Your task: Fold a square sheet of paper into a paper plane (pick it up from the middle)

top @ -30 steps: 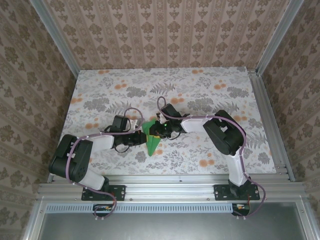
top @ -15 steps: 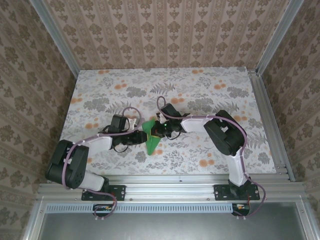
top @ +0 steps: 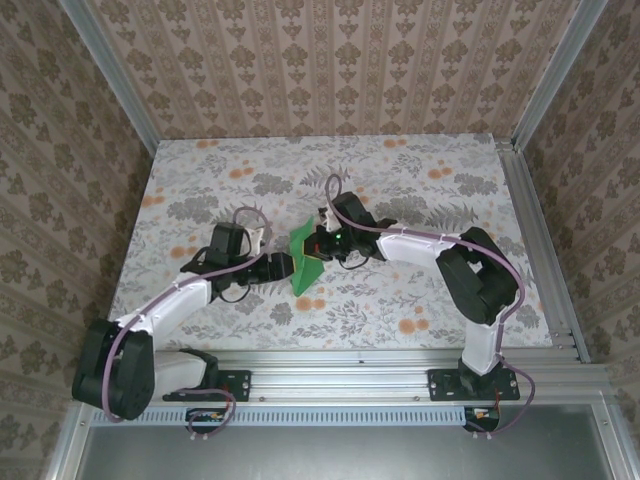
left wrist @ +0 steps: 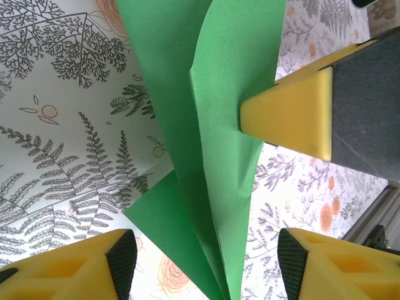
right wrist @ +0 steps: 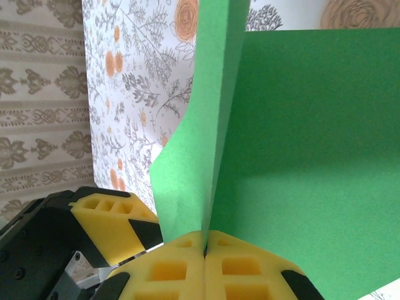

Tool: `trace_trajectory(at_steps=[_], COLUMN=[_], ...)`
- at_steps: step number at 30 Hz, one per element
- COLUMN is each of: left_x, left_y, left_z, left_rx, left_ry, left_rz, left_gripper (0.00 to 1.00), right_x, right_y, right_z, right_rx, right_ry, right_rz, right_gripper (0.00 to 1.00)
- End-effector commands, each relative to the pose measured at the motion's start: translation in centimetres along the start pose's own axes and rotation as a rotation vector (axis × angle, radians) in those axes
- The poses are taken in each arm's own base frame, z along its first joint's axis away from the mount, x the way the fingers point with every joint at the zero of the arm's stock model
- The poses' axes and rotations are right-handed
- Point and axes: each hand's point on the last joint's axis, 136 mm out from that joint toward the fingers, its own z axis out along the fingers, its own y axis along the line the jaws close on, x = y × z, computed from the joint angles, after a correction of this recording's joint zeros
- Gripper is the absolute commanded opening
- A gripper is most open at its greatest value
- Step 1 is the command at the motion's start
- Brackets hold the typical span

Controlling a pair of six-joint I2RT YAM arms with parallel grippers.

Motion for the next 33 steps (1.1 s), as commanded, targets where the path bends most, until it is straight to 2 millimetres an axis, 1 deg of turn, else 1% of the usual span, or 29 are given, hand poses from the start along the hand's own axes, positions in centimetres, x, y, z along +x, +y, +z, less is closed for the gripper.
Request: trace_trajectory(at_steps=[1,2,4,7,10,12,13,16,19,27,33], left_x=[0.1,0.0,-0.1,0.3,0.6,0.4,0.3,0.1,0.3,0.1,-0.2], left_y=[-1.0,-1.3,-1.8,-1.6,-2.5,-3.1,-3.4,-4.0,-4.2,-4.9,-5.5], left_z=[-0.9,-1.0,-1.0,-1.0,-1.2,-1.6,-1.8,-1.9,-1.4,-1.1,-0.7], left_rx=[0.039,0.064,0.105,0.114,0.164,0.183,0.192,0.219,0.238,0.261,0.284], left_ry=[-0.019,-0.038,-0.057,-0.054,-0.044,-0.057,-0.068,-0.079,-0.067,-0.064,-0.064], left_rz=[-0.063,-0.085,-0.126,-0.172,-0.201,-0.207,-0.210,-0.222,-0.236,-0.237,-0.249], left_gripper=[0.70,0.72,0.73,0.74,0.75,0.75,0.77,0.79,0.79,0.79,0.76], right_x=[-0.5,-0.6,-0.8,-1.3,-1.7,-1.9,-1.9,-2.0,-2.2,-2.6,-2.7], right_y=[1.5,1.8,2.2,2.8,3.2,3.3,3.3,3.7,4.0,4.2,4.6], right_z=[-1.4,-1.5,-1.9,-2.6,-3.3,-3.6,-3.7,-3.7,-3.9,-4.7,-4.9], right_rx=[-0.064,-0.079,-0.106,-0.139,-0.157,-0.170,-0.174,-0.199,-0.218,-0.247,-0.273], right_ry=[-0.026,-0.031,-0.044,-0.065,-0.081,-0.087,-0.089,-0.093,-0.099,-0.118,-0.124], right_rz=[0.019,0.023,0.037,0.045,0.049,0.054,0.056,0.064,0.073,0.086,0.095], right_gripper=[0.00,0.00,0.00,0.00,0.00,0.00,0.00,0.00,0.00,0.00,0.00])
